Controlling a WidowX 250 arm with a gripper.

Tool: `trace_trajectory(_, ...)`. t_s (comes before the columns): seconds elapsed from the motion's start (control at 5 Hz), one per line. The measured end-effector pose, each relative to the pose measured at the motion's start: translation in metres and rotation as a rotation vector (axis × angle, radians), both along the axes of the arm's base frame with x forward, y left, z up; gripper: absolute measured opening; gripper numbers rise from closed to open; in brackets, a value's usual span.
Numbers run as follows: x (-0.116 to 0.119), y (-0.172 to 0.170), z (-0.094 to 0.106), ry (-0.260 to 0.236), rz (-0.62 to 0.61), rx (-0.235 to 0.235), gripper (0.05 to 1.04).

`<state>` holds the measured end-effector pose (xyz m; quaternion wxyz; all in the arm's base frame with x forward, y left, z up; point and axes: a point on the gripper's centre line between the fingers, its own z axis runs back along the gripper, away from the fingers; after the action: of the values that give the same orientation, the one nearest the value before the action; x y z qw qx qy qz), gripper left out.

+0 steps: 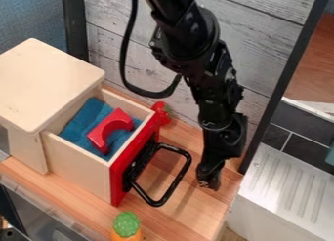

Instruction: Close the drawer

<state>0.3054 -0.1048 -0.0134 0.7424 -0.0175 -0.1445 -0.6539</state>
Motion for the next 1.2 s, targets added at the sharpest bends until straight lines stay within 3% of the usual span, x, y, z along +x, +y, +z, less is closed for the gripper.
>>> trace_trajectory(0.4, -0.016, 0.003, -0.014, 0.046, 0.033, -0.024, 1.001)
trace_trajectory(0.8, -0.029, 0.025, -0.026, 0.08, 0.057, 0.042, 1.001)
trace_trajectory(1.2, -0.029, 0.07, -0.025, 0.108, 0.115, 0.094, 1.001)
